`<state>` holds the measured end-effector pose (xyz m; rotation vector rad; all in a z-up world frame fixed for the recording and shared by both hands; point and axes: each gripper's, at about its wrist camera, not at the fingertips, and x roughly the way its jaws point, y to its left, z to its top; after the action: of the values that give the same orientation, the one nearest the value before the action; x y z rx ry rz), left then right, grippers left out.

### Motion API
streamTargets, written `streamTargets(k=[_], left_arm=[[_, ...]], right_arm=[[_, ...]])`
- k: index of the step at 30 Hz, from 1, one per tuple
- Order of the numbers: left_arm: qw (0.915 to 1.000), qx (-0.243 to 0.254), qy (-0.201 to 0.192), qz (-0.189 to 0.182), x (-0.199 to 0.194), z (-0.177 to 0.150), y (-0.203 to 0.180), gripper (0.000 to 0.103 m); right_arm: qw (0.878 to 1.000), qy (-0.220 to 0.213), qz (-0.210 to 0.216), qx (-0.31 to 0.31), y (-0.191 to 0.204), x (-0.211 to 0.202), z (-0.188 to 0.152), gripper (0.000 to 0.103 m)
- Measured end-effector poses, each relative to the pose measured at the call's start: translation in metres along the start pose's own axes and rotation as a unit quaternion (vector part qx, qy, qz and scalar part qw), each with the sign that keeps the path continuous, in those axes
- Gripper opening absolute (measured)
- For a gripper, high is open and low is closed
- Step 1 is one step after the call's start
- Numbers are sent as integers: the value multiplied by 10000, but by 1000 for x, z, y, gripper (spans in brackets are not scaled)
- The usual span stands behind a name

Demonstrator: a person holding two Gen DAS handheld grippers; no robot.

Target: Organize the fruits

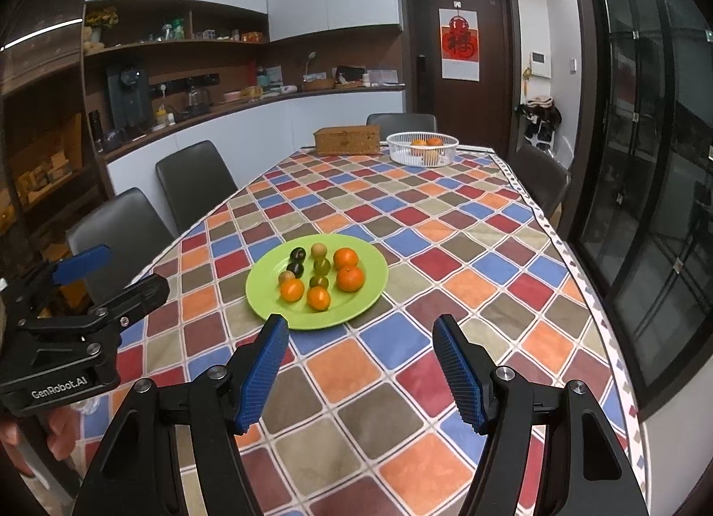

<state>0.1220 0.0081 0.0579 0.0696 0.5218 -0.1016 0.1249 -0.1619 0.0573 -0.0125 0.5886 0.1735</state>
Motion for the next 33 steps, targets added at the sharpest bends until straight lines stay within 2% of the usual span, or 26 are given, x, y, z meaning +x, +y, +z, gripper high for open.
streamTargets(k=[14,33], left_arm=[[9998,15,-187,5,-30,-8,-4,93],[9997,84,-211,64,-39,-12,-7,93]], right_arm=[[9998,-175,9,-29,7,-25,-11,68],[9997,-230,-16,-24,6,-33,-17,68]])
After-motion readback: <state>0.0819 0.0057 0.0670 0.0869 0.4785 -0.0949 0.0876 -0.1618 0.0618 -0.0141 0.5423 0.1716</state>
